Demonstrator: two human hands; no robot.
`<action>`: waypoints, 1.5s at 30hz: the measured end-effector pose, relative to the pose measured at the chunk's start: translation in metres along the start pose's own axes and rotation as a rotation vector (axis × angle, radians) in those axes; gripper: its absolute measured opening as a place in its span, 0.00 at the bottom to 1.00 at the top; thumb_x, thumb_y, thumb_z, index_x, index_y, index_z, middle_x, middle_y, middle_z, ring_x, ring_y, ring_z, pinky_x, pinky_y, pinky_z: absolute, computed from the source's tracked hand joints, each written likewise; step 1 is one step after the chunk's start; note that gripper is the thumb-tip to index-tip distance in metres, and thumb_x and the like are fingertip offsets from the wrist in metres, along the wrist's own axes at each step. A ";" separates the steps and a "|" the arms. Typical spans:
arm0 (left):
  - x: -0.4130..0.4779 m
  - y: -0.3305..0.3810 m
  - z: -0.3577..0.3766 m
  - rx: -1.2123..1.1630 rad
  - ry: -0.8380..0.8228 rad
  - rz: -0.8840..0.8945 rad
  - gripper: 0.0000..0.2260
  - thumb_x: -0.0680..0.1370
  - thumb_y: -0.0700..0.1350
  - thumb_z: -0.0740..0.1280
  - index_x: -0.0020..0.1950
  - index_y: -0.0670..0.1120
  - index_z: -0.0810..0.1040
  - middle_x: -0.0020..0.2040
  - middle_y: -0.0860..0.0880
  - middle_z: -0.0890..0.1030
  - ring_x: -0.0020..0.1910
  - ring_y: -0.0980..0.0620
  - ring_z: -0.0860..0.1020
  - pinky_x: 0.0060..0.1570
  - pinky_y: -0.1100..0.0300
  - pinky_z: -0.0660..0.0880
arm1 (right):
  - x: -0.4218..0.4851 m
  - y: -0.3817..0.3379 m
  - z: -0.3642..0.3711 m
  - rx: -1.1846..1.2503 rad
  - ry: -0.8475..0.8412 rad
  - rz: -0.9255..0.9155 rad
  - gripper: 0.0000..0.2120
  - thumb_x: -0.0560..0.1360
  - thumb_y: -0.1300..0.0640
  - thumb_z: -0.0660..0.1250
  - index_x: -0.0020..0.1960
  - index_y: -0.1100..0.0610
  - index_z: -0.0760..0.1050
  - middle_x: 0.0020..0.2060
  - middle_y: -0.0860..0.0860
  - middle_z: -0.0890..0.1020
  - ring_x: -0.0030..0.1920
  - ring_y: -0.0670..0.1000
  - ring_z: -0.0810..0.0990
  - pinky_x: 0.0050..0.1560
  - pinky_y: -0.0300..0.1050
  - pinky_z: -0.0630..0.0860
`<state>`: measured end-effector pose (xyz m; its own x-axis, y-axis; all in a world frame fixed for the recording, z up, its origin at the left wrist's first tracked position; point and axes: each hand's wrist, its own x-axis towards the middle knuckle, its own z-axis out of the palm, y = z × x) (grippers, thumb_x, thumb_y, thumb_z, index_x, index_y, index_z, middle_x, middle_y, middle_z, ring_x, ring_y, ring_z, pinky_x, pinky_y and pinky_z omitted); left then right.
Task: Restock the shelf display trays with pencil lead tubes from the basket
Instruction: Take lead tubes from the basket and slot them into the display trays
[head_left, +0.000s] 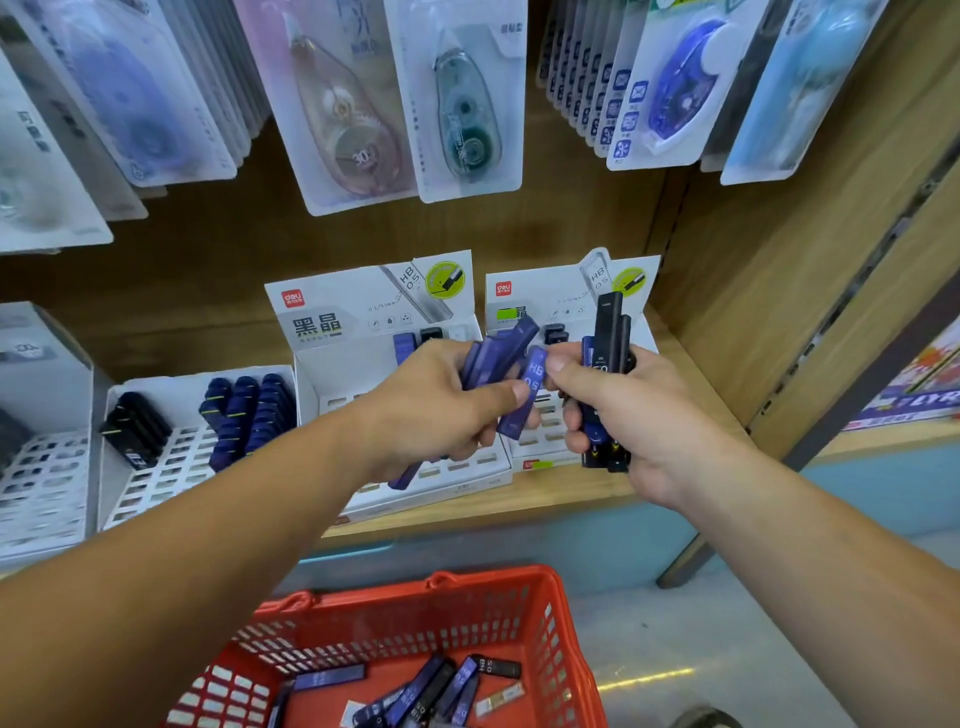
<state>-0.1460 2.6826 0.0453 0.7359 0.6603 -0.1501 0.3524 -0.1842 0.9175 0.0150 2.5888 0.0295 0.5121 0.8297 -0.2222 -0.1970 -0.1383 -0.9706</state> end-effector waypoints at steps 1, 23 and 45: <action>-0.001 -0.001 -0.003 -0.034 -0.039 -0.025 0.09 0.84 0.43 0.67 0.49 0.42 0.84 0.29 0.50 0.79 0.24 0.52 0.69 0.23 0.63 0.65 | 0.000 -0.001 -0.001 -0.043 -0.013 -0.011 0.04 0.79 0.60 0.73 0.53 0.57 0.82 0.30 0.51 0.81 0.26 0.51 0.72 0.27 0.44 0.71; -0.001 -0.042 0.000 -0.216 0.223 -0.159 0.11 0.82 0.50 0.70 0.49 0.42 0.78 0.30 0.44 0.73 0.25 0.48 0.68 0.25 0.60 0.64 | 0.038 0.014 0.008 -0.847 0.012 -0.485 0.07 0.77 0.60 0.71 0.52 0.50 0.80 0.42 0.43 0.82 0.46 0.53 0.82 0.52 0.51 0.81; -0.016 -0.040 0.004 -0.437 0.229 -0.197 0.11 0.81 0.51 0.72 0.50 0.44 0.77 0.33 0.47 0.74 0.29 0.48 0.71 0.33 0.55 0.70 | 0.025 0.000 0.018 -1.330 -0.072 -0.272 0.13 0.79 0.52 0.69 0.62 0.42 0.79 0.45 0.46 0.81 0.50 0.57 0.80 0.44 0.47 0.76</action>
<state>-0.1698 2.6764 0.0092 0.5180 0.8027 -0.2957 0.1611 0.2479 0.9553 0.0126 2.6194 0.0260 0.3524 0.9348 -0.0452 0.8722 -0.3455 -0.3463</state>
